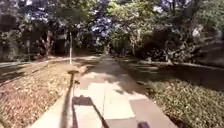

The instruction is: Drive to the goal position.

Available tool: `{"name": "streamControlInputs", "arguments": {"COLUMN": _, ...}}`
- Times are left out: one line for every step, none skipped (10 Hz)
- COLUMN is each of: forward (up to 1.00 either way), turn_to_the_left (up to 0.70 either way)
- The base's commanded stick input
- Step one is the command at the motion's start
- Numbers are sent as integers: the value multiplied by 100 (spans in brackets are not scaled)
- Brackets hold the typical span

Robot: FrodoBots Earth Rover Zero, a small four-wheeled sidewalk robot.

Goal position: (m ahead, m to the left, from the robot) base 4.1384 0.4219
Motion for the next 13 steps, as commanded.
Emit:
{"name": "streamControlInputs", "arguments": {"forward": 50, "turn_to_the_left": 0}}
{"name": "streamControlInputs", "arguments": {"forward": 50, "turn_to_the_left": 0}}
{"name": "streamControlInputs", "arguments": {"forward": 50, "turn_to_the_left": 0}}
{"name": "streamControlInputs", "arguments": {"forward": 50, "turn_to_the_left": 0}}
{"name": "streamControlInputs", "arguments": {"forward": 50, "turn_to_the_left": 0}}
{"name": "streamControlInputs", "arguments": {"forward": 50, "turn_to_the_left": 0}}
{"name": "streamControlInputs", "arguments": {"forward": 50, "turn_to_the_left": 0}}
{"name": "streamControlInputs", "arguments": {"forward": 50, "turn_to_the_left": 0}}
{"name": "streamControlInputs", "arguments": {"forward": 50, "turn_to_the_left": 0}}
{"name": "streamControlInputs", "arguments": {"forward": 50, "turn_to_the_left": 0}}
{"name": "streamControlInputs", "arguments": {"forward": 50, "turn_to_the_left": 0}}
{"name": "streamControlInputs", "arguments": {"forward": 50, "turn_to_the_left": 0}}
{"name": "streamControlInputs", "arguments": {"forward": 50, "turn_to_the_left": 0}}
